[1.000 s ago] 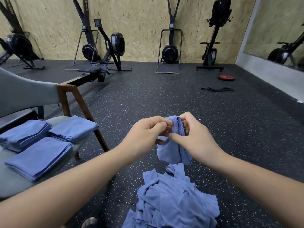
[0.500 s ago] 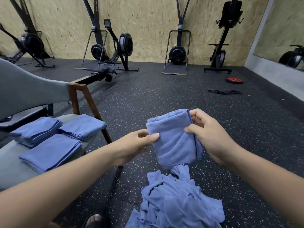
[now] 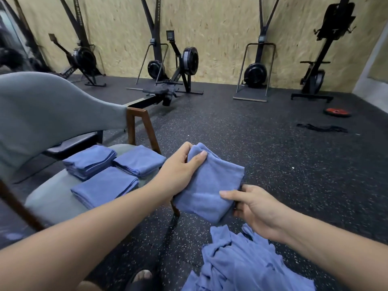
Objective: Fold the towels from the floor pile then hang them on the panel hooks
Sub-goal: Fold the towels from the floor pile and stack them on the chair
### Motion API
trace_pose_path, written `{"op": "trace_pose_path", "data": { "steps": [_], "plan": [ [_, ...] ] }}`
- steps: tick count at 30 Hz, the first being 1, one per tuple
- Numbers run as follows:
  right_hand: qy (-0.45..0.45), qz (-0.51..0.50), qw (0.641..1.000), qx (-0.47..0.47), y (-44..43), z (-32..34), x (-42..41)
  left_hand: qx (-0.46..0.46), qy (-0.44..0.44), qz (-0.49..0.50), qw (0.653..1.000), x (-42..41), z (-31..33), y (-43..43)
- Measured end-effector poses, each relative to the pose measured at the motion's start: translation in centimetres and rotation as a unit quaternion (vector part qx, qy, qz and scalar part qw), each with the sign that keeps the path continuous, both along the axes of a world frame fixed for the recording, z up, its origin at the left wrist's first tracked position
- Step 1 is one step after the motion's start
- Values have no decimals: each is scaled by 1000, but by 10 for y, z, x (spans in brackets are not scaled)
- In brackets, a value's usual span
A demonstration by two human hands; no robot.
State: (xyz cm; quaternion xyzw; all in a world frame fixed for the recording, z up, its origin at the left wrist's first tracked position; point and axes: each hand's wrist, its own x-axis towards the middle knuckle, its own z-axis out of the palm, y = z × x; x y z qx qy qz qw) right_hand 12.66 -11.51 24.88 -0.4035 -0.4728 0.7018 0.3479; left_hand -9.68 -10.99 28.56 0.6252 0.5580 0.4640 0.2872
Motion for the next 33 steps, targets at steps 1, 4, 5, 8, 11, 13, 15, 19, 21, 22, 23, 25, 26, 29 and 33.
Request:
{"op": "trace_pose_path", "data": {
  "steps": [1,4,5,8,11,13,15,19,21,22,23,25,26,29,33],
  "plan": [
    [4,-3,1000,-4,3,-1,-9,1,37,15,999,-8,1,3],
    [3,-20,1000,20,20,0,-41,14,144,59,988,-39,4,14],
    [-1,-21,999,31,27,1,-54,14,168,73,983,-52,5,19],
    [-37,-20,997,69,47,-3,-101,-9,217,107,970,-94,5,38],
    [-72,-30,993,90,72,-12,-153,-56,246,140,958,-135,7,63],
    [-74,-27,994,76,89,-18,-185,-91,259,155,949,-163,7,83],
    [-66,-26,995,66,107,-24,-215,-116,278,167,939,-190,4,105],
    [-43,-27,998,38,130,-34,-264,-118,298,171,932,-237,-5,145],
    [-52,-32,997,39,145,-45,-286,-110,320,167,926,-255,-13,161],
    [-54,-39,997,41,152,-51,-295,-111,331,163,923,-263,-19,169],
    [-59,-44,996,42,161,-60,-304,-115,341,159,919,-271,-26,176],
    [-74,-52,995,38,169,-67,-317,-121,360,151,913,-283,-40,187],
    [-78,-53,995,34,167,-64,-319,-124,372,148,908,-287,-46,191],
    [-96,-49,994,15,164,-65,-323,-129,405,139,895,-295,-66,198],
    [-160,-43,983,84,166,-71,-322,-117,461,160,865,-300,-93,202]
  ]
}}
